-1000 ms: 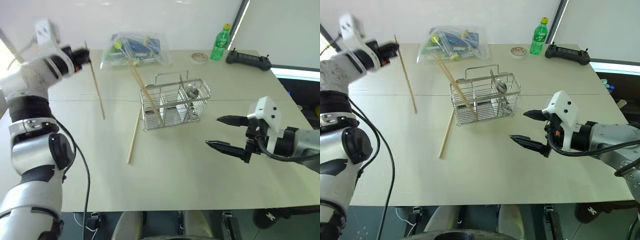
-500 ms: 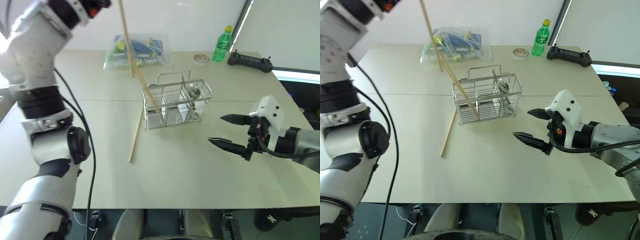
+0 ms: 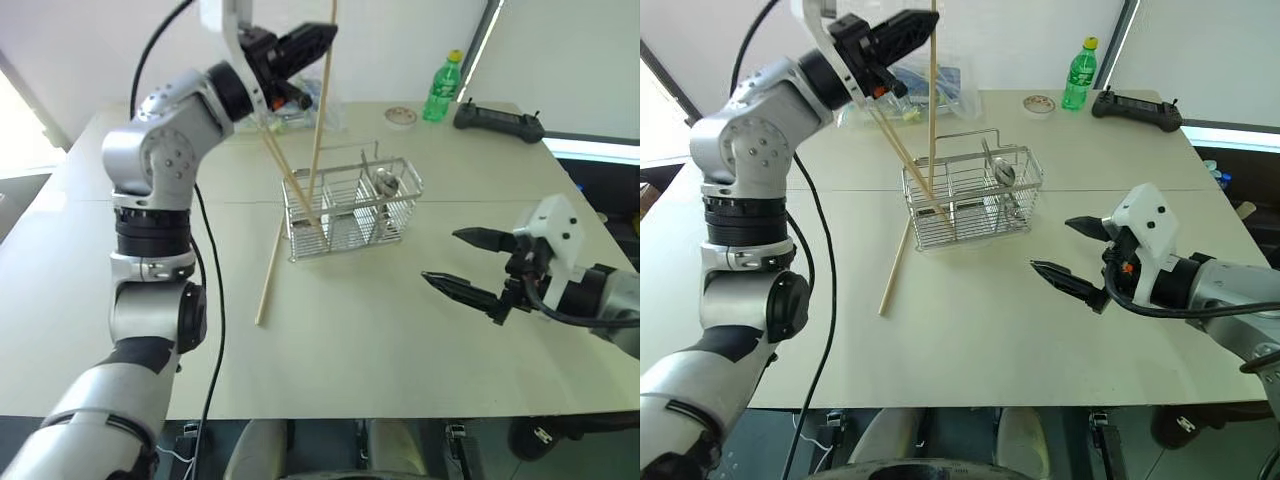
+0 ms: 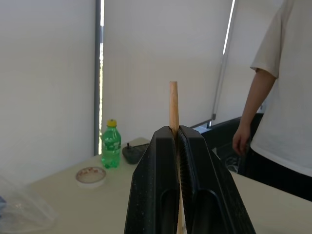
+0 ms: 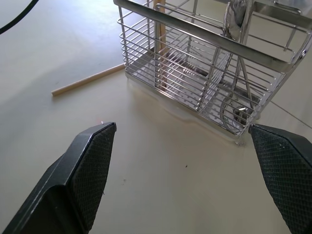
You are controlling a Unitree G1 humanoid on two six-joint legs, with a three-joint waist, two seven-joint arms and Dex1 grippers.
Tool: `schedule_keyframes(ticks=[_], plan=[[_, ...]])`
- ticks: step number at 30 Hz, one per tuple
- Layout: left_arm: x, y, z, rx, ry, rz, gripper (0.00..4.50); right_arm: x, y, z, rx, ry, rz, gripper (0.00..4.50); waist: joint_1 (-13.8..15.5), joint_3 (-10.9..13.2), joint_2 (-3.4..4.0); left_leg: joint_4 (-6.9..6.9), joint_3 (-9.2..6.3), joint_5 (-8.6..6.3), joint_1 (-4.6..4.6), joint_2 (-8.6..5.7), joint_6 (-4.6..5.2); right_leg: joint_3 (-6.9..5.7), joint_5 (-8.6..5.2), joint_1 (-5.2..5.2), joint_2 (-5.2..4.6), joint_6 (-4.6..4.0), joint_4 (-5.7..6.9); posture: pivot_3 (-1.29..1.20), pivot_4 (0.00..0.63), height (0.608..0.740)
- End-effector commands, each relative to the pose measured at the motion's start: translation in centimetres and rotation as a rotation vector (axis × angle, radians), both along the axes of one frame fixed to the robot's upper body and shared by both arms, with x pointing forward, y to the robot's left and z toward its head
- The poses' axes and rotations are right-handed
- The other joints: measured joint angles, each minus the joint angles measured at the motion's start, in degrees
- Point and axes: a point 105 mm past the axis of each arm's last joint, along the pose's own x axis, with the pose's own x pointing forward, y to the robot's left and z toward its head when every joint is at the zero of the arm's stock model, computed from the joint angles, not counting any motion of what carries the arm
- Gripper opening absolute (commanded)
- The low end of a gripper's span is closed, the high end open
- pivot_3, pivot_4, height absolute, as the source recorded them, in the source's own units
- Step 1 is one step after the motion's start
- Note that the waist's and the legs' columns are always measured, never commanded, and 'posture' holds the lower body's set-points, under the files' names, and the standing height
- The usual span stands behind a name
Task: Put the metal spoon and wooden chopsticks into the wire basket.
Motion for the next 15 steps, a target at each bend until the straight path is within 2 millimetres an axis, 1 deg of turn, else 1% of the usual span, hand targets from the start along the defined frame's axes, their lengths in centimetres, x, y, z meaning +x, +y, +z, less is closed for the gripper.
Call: schedule_keyframes(ticks=[1,4,8,11,15], plan=[[-1.1,-0.5,0.4,0.012,-0.063,-0.01,0.06,-0.3,0.0,0.9,-0.003,-0.04,-0.004,4.5,0.0,0.0,0.0,0.0,0.0,0.0,0.01,0.01,0.0,0.0,0.0,0.01,0.0,0.0,-0.01,0.0,0.15,0.69],[-1.1,-0.6,-0.6,0.014,-0.046,0.004,0.06,-0.3,-0.1,1.1,0.0,-0.042,-0.005,4.5,0.01,0.0,0.0,-0.02,-0.02,0.0,0.01,0.01,0.0,0.0,0.0,0.01,0.0,0.0,-0.02,0.0,0.15,0.69],[-1.2,-0.6,-1.3,0.003,-0.037,0.018,0.06,0.0,0.0,1.4,0.014,-0.044,-0.002,4.5,0.03,0.0,0.0,-0.02,-0.02,0.0,-0.01,0.0,0.01,0.0,0.0,0.01,0.0,0.0,-0.02,0.0,0.15,0.69],[-1.5,-0.6,-1.7,-0.011,-0.019,0.01,1.01,0.2,0.1,1.5,0.015,-0.042,0.004,4.5,-0.01,0.0,0.0,-0.02,-0.02,0.0,-0.01,0.0,0.01,0.0,0.0,0.0,0.0,-0.01,-0.03,0.0,0.15,0.69],[-2.2,-0.3,-1.2,-0.049,0.005,-0.02,3.13,0.5,0.1,1.5,0.013,-0.04,0.011,4.5,0.01,0.0,0.0,-0.03,-0.03,0.0,0.0,0.0,0.01,-0.01,-0.01,0.0,0.0,-0.01,-0.03,0.0,0.15,0.69]])
